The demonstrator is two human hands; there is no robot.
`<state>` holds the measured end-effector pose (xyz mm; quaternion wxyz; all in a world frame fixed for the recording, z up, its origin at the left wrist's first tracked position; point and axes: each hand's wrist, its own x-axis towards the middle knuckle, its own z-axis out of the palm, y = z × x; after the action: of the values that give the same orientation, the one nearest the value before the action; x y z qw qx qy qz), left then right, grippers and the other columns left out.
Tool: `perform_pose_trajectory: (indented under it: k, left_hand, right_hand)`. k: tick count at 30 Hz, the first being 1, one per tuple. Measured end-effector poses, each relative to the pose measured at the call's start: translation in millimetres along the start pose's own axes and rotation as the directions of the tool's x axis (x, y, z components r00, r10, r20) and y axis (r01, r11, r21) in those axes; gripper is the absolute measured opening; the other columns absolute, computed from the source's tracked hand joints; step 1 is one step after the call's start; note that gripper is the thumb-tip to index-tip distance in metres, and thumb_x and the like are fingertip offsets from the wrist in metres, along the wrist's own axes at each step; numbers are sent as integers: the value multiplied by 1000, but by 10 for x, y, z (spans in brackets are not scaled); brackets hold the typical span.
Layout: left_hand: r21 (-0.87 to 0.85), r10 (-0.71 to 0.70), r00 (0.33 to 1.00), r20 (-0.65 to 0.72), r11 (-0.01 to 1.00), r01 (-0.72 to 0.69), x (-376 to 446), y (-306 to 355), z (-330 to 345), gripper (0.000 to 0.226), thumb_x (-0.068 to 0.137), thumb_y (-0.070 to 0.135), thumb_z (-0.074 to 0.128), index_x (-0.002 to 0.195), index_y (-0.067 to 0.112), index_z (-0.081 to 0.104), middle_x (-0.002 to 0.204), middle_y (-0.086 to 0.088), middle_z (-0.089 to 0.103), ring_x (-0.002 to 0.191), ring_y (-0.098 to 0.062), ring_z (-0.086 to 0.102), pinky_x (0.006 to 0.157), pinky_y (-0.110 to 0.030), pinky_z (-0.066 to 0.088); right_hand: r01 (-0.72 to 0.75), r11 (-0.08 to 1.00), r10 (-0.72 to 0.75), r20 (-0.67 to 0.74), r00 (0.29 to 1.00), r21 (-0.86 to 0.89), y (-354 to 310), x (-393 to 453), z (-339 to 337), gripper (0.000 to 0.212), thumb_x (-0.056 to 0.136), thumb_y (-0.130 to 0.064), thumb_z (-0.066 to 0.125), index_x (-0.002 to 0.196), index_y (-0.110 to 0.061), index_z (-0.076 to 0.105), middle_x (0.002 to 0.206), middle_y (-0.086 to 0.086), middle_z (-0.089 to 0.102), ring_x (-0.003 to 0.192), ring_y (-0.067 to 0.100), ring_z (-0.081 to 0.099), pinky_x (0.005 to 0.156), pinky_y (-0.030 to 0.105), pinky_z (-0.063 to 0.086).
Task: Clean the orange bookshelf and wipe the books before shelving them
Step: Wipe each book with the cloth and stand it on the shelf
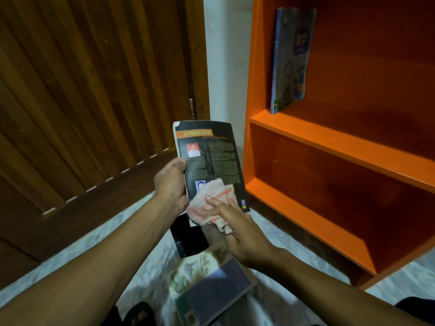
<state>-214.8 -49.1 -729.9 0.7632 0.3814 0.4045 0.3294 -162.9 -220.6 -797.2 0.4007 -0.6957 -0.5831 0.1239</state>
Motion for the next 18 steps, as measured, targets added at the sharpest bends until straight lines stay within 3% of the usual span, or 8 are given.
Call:
perform_pose_trajectory:
  k: [2, 3, 5, 8, 11, 13, 15, 18]
  left_hand:
    - [-37, 23, 1000, -3, 999, -23, 77, 110, -20, 22, 101, 15, 54, 114, 9, 70, 106, -20, 75, 90, -38, 75, 83, -65, 56]
    - [-48, 38, 999, 12, 998, -37, 113, 163, -37, 22, 100, 15, 54, 116, 10, 69, 108, -19, 75, 92, -38, 75, 85, -65, 56]
    - [-52, 68, 997, 33, 996, -66, 170, 252, -88, 23, 100, 15, 54, 114, 9, 70, 109, -18, 75, 96, -38, 74, 88, -65, 54]
    - [-70, 103, 992, 71, 993, -98, 216, 293, -149, 27, 101, 14, 49, 114, 5, 71, 115, -21, 72, 107, -43, 69, 92, -68, 51]
    - [-26, 100, 990, 104, 995, -98, 206, 269, -158, 29, 103, 16, 46, 115, 6, 70, 116, -21, 72, 109, -42, 68, 93, -66, 51]
    - [7, 80, 990, 117, 997, -81, 178, 229, -141, 28, 103, 17, 47, 117, 8, 69, 116, -19, 72, 106, -41, 70, 92, -66, 52]
    - [35, 77, 988, 131, 996, -83, 135, 187, -101, 28, 103, 17, 47, 116, 10, 71, 114, -17, 73, 104, -39, 71, 92, -64, 53]
    - [158, 147, 984, 102, 974, -162, 82, 118, -53, 28, 104, 18, 47, 109, 11, 74, 106, -12, 76, 100, -35, 73, 88, -53, 58]
  right_hand:
    - [8, 1000, -8, 47, 999, -8, 69, -45, 33, 44, 84, 5, 45, 120, -19, 57, 129, -2, 62, 123, 14, 54, 102, 31, 44]
    - [-21, 1000, 21, 63, 998, 6, 117, -63, 49, 41, 85, 6, 46, 113, -22, 57, 115, -5, 66, 109, 13, 60, 89, 32, 49]
    - [-145, 987, 143, 37, 989, 65, 253, -92, 69, 38, 87, 6, 44, 100, -28, 54, 91, -14, 65, 87, 0, 62, 71, 22, 47]
    - [-348, 901, 392, -142, 909, 259, 395, -70, 69, 27, 100, -2, 44, 90, -24, 56, 77, -3, 64, 73, 2, 59, 67, 23, 43]
    - [-436, 588, 698, -156, 698, 682, 445, 63, -40, 19, 104, -7, 44, 99, -10, 62, 67, -5, 68, 57, -1, 62, 55, 20, 48]
    - [-358, 253, 786, 25, 618, 899, 434, 172, -136, 23, 106, -12, 42, 119, -4, 59, 92, 12, 75, 77, 15, 75, 64, 29, 60]
    - [-264, -46, 776, 201, 598, 963, 356, 247, -258, 32, 106, -22, 43, 126, -2, 58, 110, 26, 71, 96, 38, 72, 80, 48, 60]
    - [-244, -151, 686, 279, 672, 958, 180, 282, -408, 43, 102, -36, 47, 127, -3, 61, 122, 23, 67, 116, 39, 63, 104, 56, 45]
